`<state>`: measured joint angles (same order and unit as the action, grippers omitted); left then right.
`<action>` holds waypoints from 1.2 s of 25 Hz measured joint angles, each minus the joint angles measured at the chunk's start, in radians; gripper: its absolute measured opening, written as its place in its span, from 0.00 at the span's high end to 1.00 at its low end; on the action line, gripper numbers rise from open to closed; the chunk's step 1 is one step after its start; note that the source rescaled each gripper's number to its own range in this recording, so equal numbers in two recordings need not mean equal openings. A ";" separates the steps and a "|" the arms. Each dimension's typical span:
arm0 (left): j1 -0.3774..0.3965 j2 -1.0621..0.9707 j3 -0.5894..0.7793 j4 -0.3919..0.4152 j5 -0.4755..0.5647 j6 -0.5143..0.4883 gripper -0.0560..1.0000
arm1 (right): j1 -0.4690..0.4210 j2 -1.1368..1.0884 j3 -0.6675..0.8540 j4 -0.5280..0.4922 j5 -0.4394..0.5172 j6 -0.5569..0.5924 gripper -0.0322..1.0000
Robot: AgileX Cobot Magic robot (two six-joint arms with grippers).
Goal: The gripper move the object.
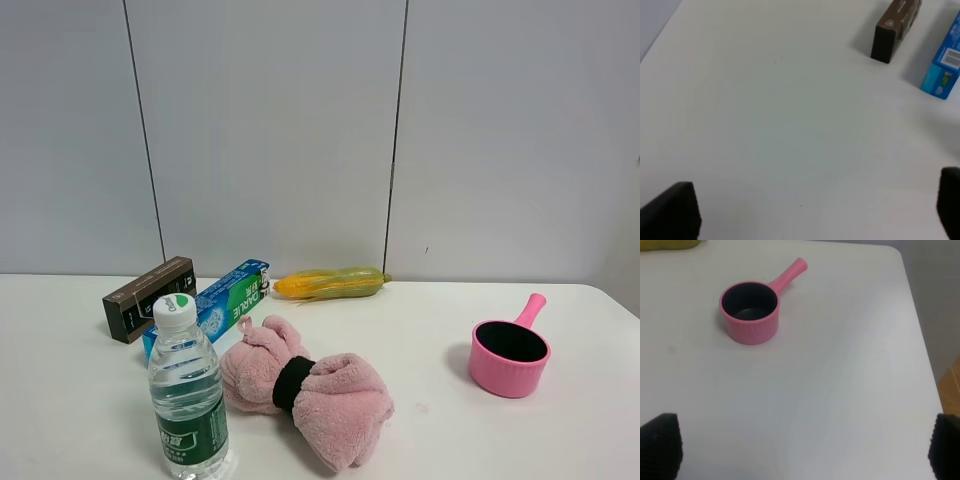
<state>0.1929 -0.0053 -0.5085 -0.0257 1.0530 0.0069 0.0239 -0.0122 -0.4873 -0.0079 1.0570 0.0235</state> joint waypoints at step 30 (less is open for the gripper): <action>0.000 0.000 0.000 0.008 0.000 0.000 0.07 | 0.000 0.000 0.000 0.000 0.000 0.000 0.00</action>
<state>0.1929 -0.0053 -0.5085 -0.0180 1.0530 0.0069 0.0239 -0.0122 -0.4873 -0.0079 1.0570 0.0235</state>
